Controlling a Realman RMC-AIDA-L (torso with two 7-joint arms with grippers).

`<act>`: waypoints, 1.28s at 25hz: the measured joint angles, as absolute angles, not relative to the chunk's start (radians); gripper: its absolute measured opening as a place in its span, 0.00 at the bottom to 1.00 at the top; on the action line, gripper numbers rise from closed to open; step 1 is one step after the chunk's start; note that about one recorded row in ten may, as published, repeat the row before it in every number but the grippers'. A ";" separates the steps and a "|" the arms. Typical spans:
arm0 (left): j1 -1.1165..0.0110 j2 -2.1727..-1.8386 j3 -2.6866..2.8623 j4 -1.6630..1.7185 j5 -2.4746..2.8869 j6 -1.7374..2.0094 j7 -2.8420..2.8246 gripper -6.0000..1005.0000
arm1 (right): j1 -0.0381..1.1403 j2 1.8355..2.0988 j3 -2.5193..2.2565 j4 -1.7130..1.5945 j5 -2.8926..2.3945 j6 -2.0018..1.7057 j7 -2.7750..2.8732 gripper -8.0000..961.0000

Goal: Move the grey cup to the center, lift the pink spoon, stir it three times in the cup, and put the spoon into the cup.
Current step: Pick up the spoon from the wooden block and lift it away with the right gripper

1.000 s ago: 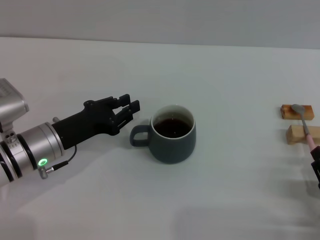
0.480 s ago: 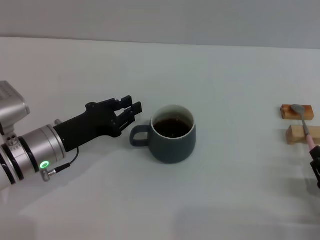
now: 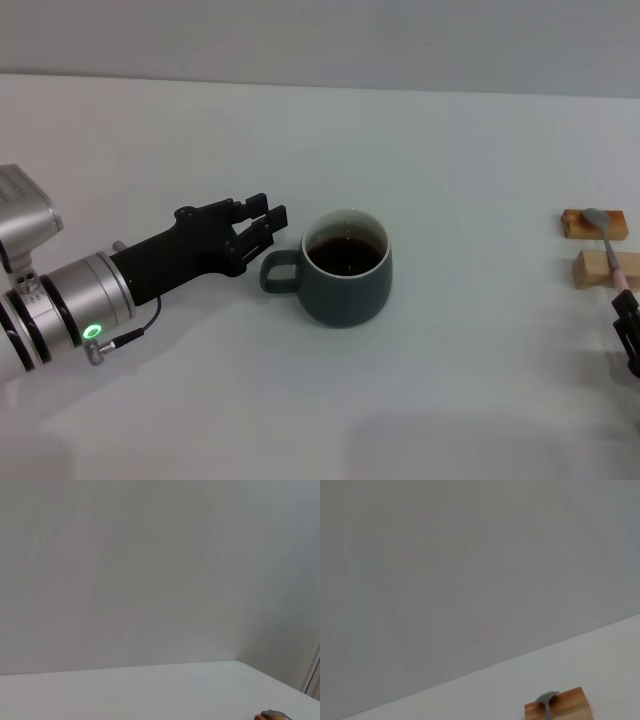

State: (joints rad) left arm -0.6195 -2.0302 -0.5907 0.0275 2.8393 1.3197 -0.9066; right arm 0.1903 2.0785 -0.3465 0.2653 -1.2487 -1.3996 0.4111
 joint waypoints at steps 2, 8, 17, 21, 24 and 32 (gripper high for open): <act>-0.619 -2.031 -0.591 0.028 2.839 1.320 -0.907 0.33 | 0.194 2.078 -0.346 0.264 -1.249 -1.397 0.411 0.50; -0.615 -2.033 -0.591 0.028 2.839 1.320 -0.907 0.33 | 0.202 2.078 -0.348 0.264 -1.249 -1.394 0.411 0.50; -0.613 -2.033 -0.591 0.028 2.839 1.321 -0.907 0.33 | 0.207 2.079 -0.345 0.257 -1.249 -1.377 0.411 0.50; -0.614 -2.033 -0.591 0.028 2.839 1.322 -0.907 0.33 | 0.212 2.080 -0.343 0.256 -1.249 -1.370 0.411 0.50; -0.613 -2.033 -0.591 0.028 2.839 1.323 -0.907 0.33 | 0.217 2.080 -0.342 0.256 -1.249 -1.360 0.411 0.50; -0.610 -2.037 -0.591 0.026 2.839 1.324 -0.908 0.33 | 0.222 2.080 -0.350 0.256 -1.249 -1.355 0.411 0.46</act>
State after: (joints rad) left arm -0.6096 -2.0370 -0.5906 0.0261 2.8394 1.3242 -0.9077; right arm 0.2220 2.0801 -0.3495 0.2561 -1.2487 -1.3548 0.4111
